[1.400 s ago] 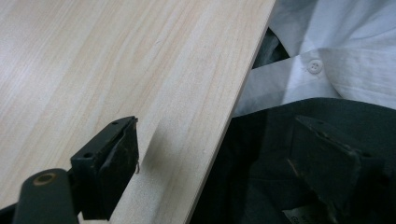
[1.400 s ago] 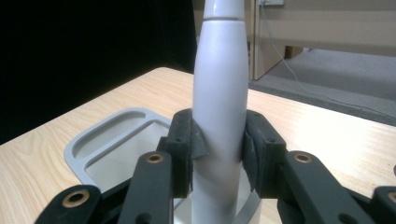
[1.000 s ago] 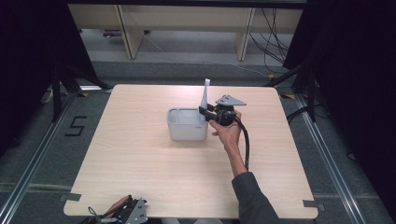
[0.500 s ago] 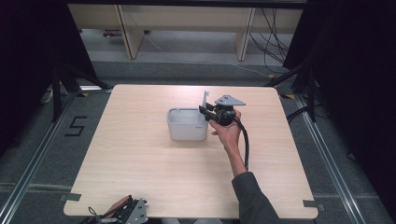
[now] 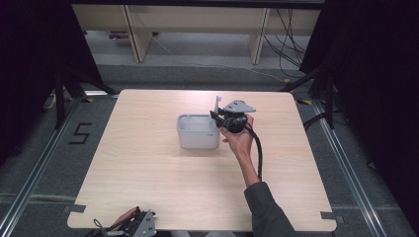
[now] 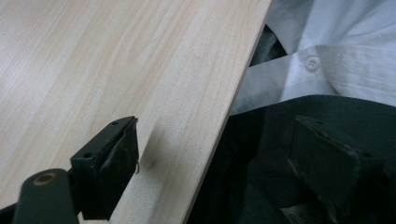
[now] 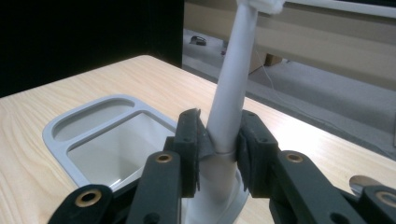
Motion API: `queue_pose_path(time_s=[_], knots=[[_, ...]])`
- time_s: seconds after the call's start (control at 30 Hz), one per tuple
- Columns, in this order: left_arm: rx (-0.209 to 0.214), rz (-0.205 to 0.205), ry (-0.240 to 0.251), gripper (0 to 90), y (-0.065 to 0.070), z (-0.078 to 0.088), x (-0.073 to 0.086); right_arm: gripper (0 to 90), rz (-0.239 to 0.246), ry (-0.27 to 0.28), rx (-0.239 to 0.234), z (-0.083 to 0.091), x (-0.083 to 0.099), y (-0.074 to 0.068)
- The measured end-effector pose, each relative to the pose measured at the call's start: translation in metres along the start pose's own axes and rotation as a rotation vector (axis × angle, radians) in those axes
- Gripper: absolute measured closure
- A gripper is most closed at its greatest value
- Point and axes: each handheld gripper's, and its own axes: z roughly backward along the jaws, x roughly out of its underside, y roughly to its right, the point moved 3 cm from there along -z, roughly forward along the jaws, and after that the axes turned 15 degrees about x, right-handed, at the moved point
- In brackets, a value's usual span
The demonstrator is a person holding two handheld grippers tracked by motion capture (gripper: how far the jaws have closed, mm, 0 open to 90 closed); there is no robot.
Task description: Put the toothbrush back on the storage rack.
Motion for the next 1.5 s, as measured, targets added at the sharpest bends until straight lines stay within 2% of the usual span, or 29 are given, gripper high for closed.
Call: queue_pose_path(time_s=[0.03, 0.2, 0.23, 0.27, 0.3, 0.33, 0.37, 0.47, 0.53, 0.57, 0.6, 0.63, 0.7, 0.83, 0.9, 0.97, 1.0, 1.1, 1.13, 1.27, 1.33, 1.4, 1.43, 1.5], knots=[[-0.003, 0.000, 0.012, 15.4, 0.001, -0.001, 0.000, 71.6, -0.006, -0.005, -0.009, 0.000, 0.000, -0.001], [0.004, 0.000, 0.009, 15.3, 0.001, 0.000, 0.000, 72.1, -0.006, -0.006, -0.003, 0.000, -0.001, -0.002], [0.000, 0.003, 0.009, 15.3, 0.001, -0.001, 0.000, 72.5, 0.002, 0.008, -0.007, 0.001, -0.001, -0.002], [0.000, 0.003, 0.009, 15.3, 0.001, -0.001, 0.000, 72.4, -0.014, 0.002, -0.010, 0.001, -0.001, -0.002], [0.007, 0.001, 0.008, 15.3, 0.002, -0.001, 0.001, 71.1, -0.055, -0.001, -0.011, 0.002, 0.000, -0.002], [0.007, 0.001, 0.008, 15.3, 0.002, -0.001, 0.001, 71.1, -0.055, -0.001, -0.011, 0.002, 0.000, -0.002], [0.003, -0.001, 0.008, 15.3, 0.001, -0.001, 0.000, 65.7, -0.075, -0.012, -0.022, 0.001, 0.001, 0.001], [0.007, 0.000, 0.009, 15.3, 0.001, -0.001, 0.000, 60.7, -0.093, 0.002, -0.019, 0.002, 0.003, 0.003], [0.004, 0.001, 0.011, 15.3, 0.001, -0.002, 0.001, 58.0, -0.097, -0.012, -0.020, 0.003, 0.004, 0.003], [0.005, 0.003, 0.010, 15.3, 0.001, -0.002, 0.001, 50.8, -0.104, -0.023, -0.027, 0.005, 0.005, 0.004], [0.005, 0.003, 0.010, 15.3, 0.001, -0.002, 0.001, 48.2, -0.106, -0.014, -0.020, 0.005, 0.005, 0.005], [0.007, 0.000, 0.007, 15.3, 0.002, -0.001, 0.000, 47.0, -0.113, -0.028, -0.020, 0.007, 0.005, 0.005], [0.006, 0.002, 0.009, 15.3, 0.001, -0.002, 0.001, 43.8, -0.092, -0.008, -0.013, 0.010, 0.004, 0.006], [0.005, 0.003, 0.011, 15.3, 0.001, -0.001, 0.000, 38.6, -0.111, -0.022, -0.028, 0.019, 0.003, 0.005], [0.005, 0.005, 0.010, 15.3, 0.001, -0.002, 0.001, 36.4, -0.102, -0.030, -0.025, 0.025, 0.002, 0.005], [0.004, 0.004, 0.011, 15.3, 0.001, -0.002, 0.001, 35.6, -0.105, -0.040, -0.020, 0.032, 0.003, 0.006], [0.004, 0.004, 0.011, 15.3, 0.001, -0.001, 0.000, 35.4, -0.078, -0.022, -0.029, 0.033, 0.003, 0.009], [0.005, 0.004, 0.011, 15.3, 0.001, -0.002, 0.000, 34.6, -0.091, -0.023, -0.024, 0.039, 0.004, 0.012], [0.005, 0.002, 0.010, 15.3, 0.001, -0.002, 0.000, 34.6, -0.123, -0.033, -0.041, 0.043, 0.004, 0.013], [0.004, 0.004, 0.011, 15.3, 0.001, -0.002, 0.001, 34.5, -0.114, -0.035, -0.023, 0.049, 0.004, 0.016], [0.004, 0.006, 0.011, 15.3, 0.001, -0.002, 0.001, 34.5, -0.116, -0.039, -0.039, 0.049, 0.005, 0.015], [0.006, 0.003, 0.010, 15.3, 0.002, -0.001, 0.000, 34.4, -0.086, -0.030, -0.033, 0.053, 0.007, 0.018], [0.005, 0.004, 0.012, 15.3, 0.002, -0.002, 0.000, 34.4, -0.111, -0.050, -0.042, 0.054, 0.008, 0.016], [0.005, 0.005, 0.012, 15.3, 0.001, -0.002, 0.000, 34.4, -0.101, -0.046, -0.036, 0.056, 0.008, 0.016]])
